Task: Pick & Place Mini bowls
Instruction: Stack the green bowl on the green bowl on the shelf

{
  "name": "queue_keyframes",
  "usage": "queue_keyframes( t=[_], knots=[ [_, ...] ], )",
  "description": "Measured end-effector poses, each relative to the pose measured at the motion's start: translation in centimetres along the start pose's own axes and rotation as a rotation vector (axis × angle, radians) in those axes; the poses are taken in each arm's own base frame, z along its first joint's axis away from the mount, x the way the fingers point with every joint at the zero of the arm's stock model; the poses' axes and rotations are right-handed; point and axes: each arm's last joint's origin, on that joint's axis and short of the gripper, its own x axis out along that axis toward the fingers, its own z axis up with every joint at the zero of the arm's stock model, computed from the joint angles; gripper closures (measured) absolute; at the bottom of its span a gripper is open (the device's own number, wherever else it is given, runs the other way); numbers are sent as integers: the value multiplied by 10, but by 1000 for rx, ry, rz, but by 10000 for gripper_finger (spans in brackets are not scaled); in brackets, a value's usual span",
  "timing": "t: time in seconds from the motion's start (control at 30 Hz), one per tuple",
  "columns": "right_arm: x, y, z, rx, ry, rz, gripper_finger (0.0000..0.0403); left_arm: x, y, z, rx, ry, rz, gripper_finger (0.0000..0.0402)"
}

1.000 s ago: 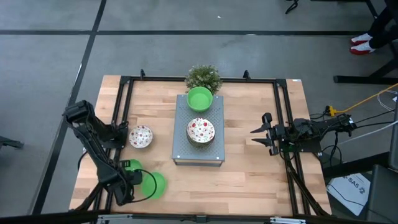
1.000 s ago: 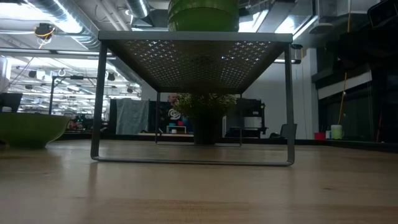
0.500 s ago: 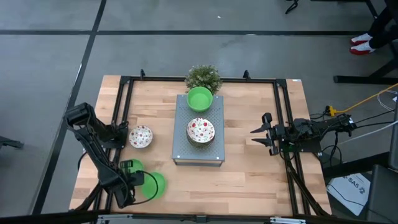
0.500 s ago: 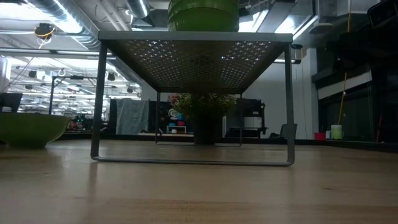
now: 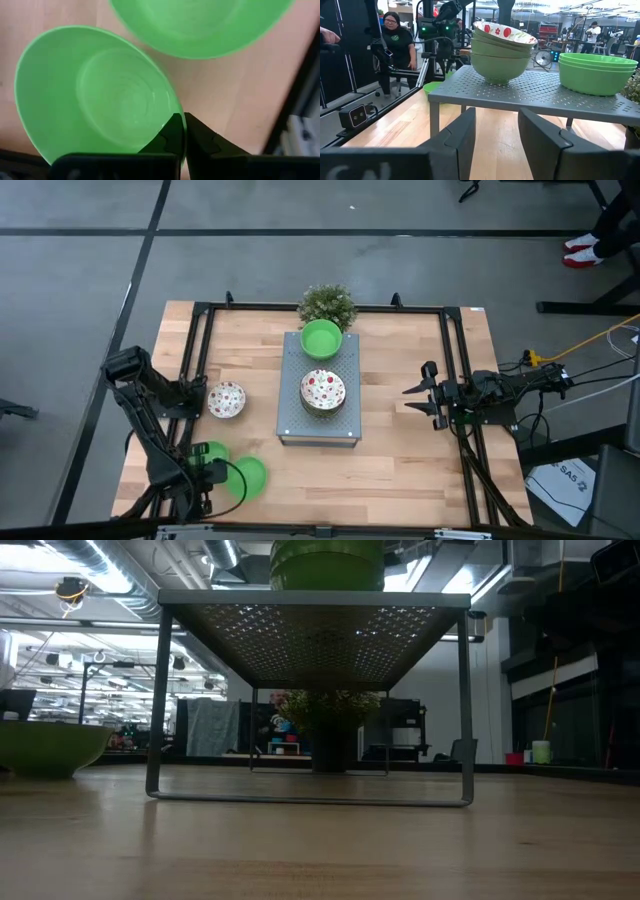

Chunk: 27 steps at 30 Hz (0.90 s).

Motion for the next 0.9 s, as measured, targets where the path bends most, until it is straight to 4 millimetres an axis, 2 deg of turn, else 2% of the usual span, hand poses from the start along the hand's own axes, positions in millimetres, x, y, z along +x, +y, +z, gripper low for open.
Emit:
queue_keyframes(
  t=[0.23,0.57,0.7,0.9],
  knots=[
    [0,0,0,0,0,0,256,-20,-8,0,17,-33,5,399],
    [0,0,0,0,0,0,256,-74,6,7,-25,-132,117,399],
    [0,0,0,0,0,0,256,-97,15,10,-52,-233,114,399],
    [0,0,0,0,0,0,256,-134,30,17,-88,-439,21,399]
  ],
)
